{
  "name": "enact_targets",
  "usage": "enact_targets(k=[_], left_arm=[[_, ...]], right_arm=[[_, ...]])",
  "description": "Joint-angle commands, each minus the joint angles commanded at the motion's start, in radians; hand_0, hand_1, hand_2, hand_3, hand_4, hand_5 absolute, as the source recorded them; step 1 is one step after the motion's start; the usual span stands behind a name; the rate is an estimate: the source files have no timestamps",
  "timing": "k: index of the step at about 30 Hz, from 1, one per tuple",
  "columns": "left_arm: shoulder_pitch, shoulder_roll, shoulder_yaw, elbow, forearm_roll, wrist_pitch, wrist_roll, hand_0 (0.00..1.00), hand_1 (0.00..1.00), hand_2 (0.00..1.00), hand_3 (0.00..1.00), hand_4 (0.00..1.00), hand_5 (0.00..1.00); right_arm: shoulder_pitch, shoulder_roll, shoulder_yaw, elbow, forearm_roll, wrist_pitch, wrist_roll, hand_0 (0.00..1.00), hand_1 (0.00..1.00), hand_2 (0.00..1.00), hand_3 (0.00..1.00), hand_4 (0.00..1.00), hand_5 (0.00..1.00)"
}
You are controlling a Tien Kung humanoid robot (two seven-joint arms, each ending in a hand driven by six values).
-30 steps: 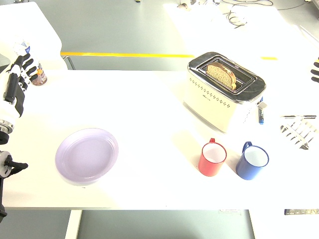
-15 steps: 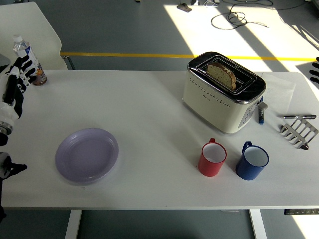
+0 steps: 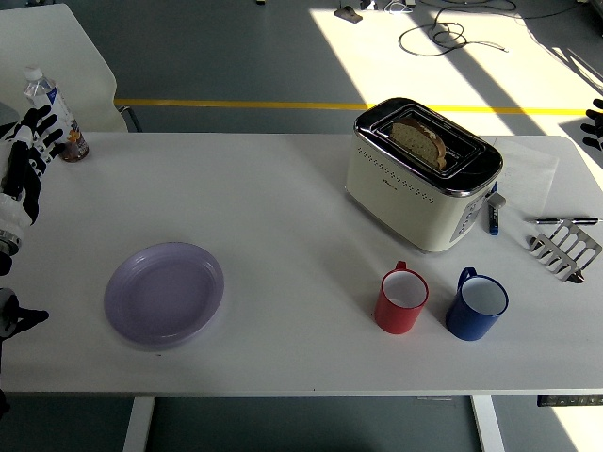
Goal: Push plate across desktop,pick up the break from the machine,place the break in the plate
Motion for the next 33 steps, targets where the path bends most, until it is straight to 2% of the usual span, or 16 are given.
enact_targets(k=[4,8,9,11,13,16,17,18,19,21,23,25,29,32,33], left_arm=[[-0.002,0.001,-0.003,-0.002,0.0,0.001,-0.002,0.865,0.919,0.95,0.916,0.641,0.998],[0.001,0.001,0.0,-0.008,0.028,0.021,-0.015,0.865,0.919,0.95,0.916,0.641,0.998],[0.006,0.002,0.0,-0.011,0.063,0.03,-0.022,0.863,0.917,0.946,0.916,0.639,0.998],[0.029,-0.001,0.002,-0.004,0.141,0.083,-0.062,0.863,0.917,0.946,0.916,0.639,0.998],[0.035,-0.002,0.002,-0.001,0.225,0.104,-0.075,0.863,0.917,0.946,0.916,0.639,0.998],[0.088,-0.023,0.025,0.058,0.333,0.195,-0.18,0.883,0.936,0.969,0.938,0.636,0.998],[0.102,-0.029,0.032,0.082,0.342,0.218,-0.213,0.883,0.936,0.969,0.938,0.636,0.998],[0.111,-0.034,0.037,0.108,0.343,0.236,-0.253,0.883,0.936,0.969,0.938,0.636,0.998],[0.113,-0.035,0.039,0.115,0.343,0.24,-0.268,0.883,0.936,0.969,0.938,0.636,0.998],[0.127,-0.043,0.053,0.168,0.292,0.27,-0.336,0.905,0.949,0.994,0.962,0.628,0.998],[0.13,-0.045,0.058,0.188,0.271,0.278,-0.366,0.905,0.949,0.994,0.962,0.628,0.998],[0.139,-0.054,0.074,0.228,0.216,0.287,-0.42,0.905,0.949,0.994,0.962,0.628,0.998],[0.144,-0.067,0.094,0.273,0.125,0.289,-0.47,0.905,0.948,0.998,0.978,0.63,0.998],[0.148,-0.069,0.111,0.293,0.102,0.292,-0.485,0.905,0.948,0.998,0.978,0.63,0.998],[0.149,-0.071,0.121,0.304,0.089,0.298,-0.496,0.937,0.966,0.998,0.978,0.624,0.998]], right_arm=[[0.01,-0.001,-0.006,0.002,-0.011,-0.002,-0.001,0.827,0.788,0.825,0.835,0.557,0.443],[0.016,0.001,-0.004,0.004,-0.014,-0.004,-0.001,0.827,0.788,0.825,0.835,0.557,0.443],[0.018,0.0,-0.005,0.003,-0.013,-0.004,-0.002,0.832,0.788,0.825,0.835,0.532,0.494],[0.02,0.003,-0.007,0.001,-0.006,-0.004,-0.006,0.832,0.788,0.825,0.835,0.532,0.494],[0.021,0.004,-0.007,0.0,-0.005,-0.004,-0.006,0.832,0.788,0.825,0.835,0.532,0.494],[0.014,0.007,-0.007,-0.003,0.002,-0.006,-0.006,0.832,0.788,0.825,0.833,0.543,0.485],[0.012,0.007,-0.006,-0.003,0.004,-0.007,-0.006,0.832,0.788,0.825,0.833,0.543,0.485],[0.01,0.007,-0.006,-0.003,0.005,-0.007,-0.005,0.832,0.788,0.825,0.833,0.543,0.485],[0.01,0.007,-0.006,-0.004,0.005,-0.007,-0.005,0.832,0.788,0.825,0.833,0.543,0.485],[0.009,0.008,-0.002,-0.003,0.005,-0.007,-0.004,0.831,0.789,0.826,0.836,0.544,0.484],[0.008,0.008,0.0,-0.003,0.005,-0.007,-0.004,0.831,0.789,0.826,0.836,0.544,0.484],[0.007,0.011,-0.001,-0.004,0.005,-0.006,-0.005,0.831,0.789,0.826,0.836,0.544,0.484],[0.008,0.013,-0.006,-0.007,0.007,-0.005,-0.005,0.83,0.789,0.826,0.836,0.542,0.483],[0.009,0.014,-0.008,-0.007,0.008,-0.005,-0.004,0.83,0.789,0.826,0.836,0.542,0.483],[0.009,0.015,-0.008,-0.007,0.008,-0.005,-0.004,0.83,0.789,0.827,0.836,0.538,0.479]])
